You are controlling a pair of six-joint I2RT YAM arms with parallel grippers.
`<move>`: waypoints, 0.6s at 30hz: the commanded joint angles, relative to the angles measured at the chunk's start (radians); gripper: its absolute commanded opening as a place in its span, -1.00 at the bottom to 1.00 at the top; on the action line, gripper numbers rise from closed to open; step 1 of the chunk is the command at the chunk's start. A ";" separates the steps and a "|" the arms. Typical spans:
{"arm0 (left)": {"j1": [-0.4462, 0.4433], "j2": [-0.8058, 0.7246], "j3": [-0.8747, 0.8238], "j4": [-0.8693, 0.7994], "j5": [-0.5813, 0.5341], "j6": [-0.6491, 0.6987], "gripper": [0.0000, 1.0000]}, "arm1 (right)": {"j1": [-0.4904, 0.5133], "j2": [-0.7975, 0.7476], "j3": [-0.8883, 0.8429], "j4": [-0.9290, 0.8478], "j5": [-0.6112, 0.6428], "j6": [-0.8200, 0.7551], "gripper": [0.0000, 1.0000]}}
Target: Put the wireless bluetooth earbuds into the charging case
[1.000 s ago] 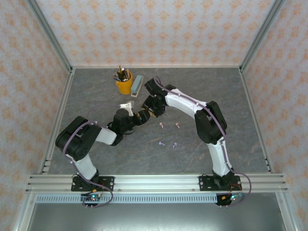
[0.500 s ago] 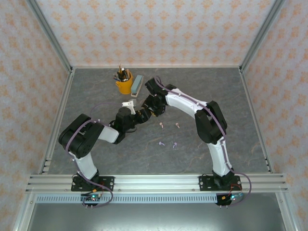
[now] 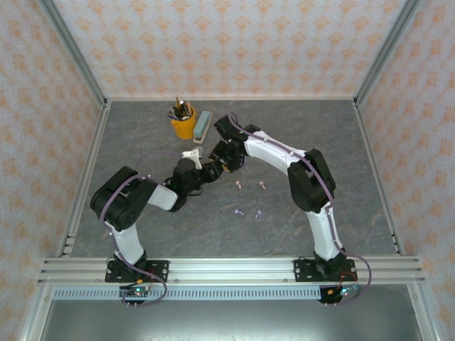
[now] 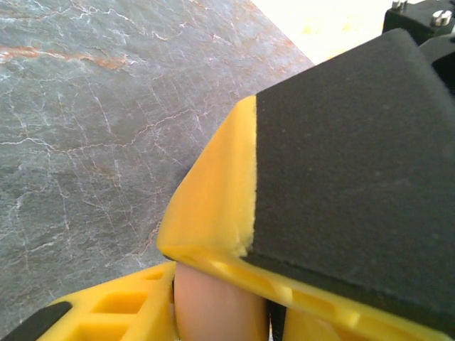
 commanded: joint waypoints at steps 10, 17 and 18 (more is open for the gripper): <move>-0.007 -0.042 0.017 -0.037 -0.003 0.018 -0.68 | -0.039 -0.046 -0.024 0.015 -0.004 0.002 0.40; -0.006 -0.110 0.065 -0.187 0.113 0.098 -0.72 | -0.150 -0.272 -0.209 0.067 0.018 -0.073 0.54; -0.006 -0.119 0.082 -0.220 0.143 0.119 -0.73 | -0.168 -0.309 -0.251 0.085 0.016 -0.101 0.54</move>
